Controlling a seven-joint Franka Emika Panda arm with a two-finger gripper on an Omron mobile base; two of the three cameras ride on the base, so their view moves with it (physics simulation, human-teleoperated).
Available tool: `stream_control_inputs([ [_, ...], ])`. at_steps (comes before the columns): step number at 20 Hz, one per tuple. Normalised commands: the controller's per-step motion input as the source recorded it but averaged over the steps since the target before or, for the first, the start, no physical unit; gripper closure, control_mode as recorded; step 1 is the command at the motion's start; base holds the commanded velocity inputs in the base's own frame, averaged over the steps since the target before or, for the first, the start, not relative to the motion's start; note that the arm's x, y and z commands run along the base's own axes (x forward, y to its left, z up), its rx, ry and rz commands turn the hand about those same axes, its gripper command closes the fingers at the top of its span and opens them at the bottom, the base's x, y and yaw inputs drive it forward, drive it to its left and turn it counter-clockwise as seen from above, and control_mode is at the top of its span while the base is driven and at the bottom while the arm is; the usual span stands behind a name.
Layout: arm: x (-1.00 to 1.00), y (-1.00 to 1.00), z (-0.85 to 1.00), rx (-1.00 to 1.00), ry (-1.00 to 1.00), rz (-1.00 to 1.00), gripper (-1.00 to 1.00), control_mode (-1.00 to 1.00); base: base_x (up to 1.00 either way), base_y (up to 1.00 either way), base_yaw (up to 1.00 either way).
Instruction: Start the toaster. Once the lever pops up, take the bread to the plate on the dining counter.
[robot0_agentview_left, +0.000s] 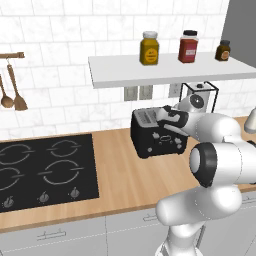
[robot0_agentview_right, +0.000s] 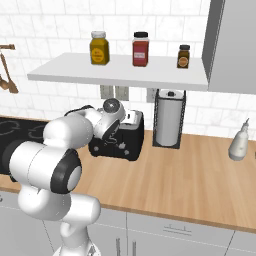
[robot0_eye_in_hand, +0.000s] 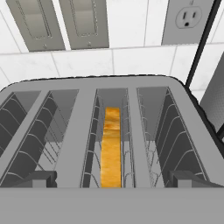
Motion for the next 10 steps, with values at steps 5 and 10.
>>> stream_control_inputs([
  [5,0.00,0.00,0.00,0.00,0.00,0.00,-1.00,-1.00,0.00,0.00,0.00],
  [10,0.00,0.00,0.00,0.00,0.00,0.00,-1.00,-1.00,0.00,0.00,0.00],
])
